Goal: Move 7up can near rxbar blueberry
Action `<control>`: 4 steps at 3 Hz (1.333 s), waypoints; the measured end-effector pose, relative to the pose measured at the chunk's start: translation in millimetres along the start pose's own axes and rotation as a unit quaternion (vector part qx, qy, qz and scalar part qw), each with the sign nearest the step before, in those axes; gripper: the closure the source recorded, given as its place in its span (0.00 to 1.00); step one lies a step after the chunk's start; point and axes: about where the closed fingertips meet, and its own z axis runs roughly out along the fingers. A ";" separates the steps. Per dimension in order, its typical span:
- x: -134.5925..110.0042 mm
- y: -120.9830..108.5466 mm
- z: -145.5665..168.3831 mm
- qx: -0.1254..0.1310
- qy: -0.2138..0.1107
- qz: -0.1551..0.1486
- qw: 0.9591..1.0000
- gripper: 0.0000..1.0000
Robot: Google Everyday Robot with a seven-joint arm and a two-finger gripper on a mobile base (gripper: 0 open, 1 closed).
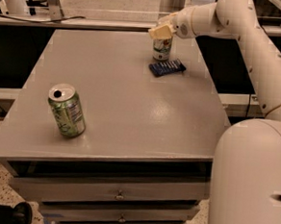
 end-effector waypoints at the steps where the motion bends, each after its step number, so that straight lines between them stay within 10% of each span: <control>1: 3.8 -0.2 -3.6 0.002 0.001 0.007 1.000 0.59; 4: -3.4 13.3 -9.5 -0.011 -0.023 0.013 1.000 0.00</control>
Offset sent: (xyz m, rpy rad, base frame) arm -0.0126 -0.0117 -0.0100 0.0409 0.0236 -0.0164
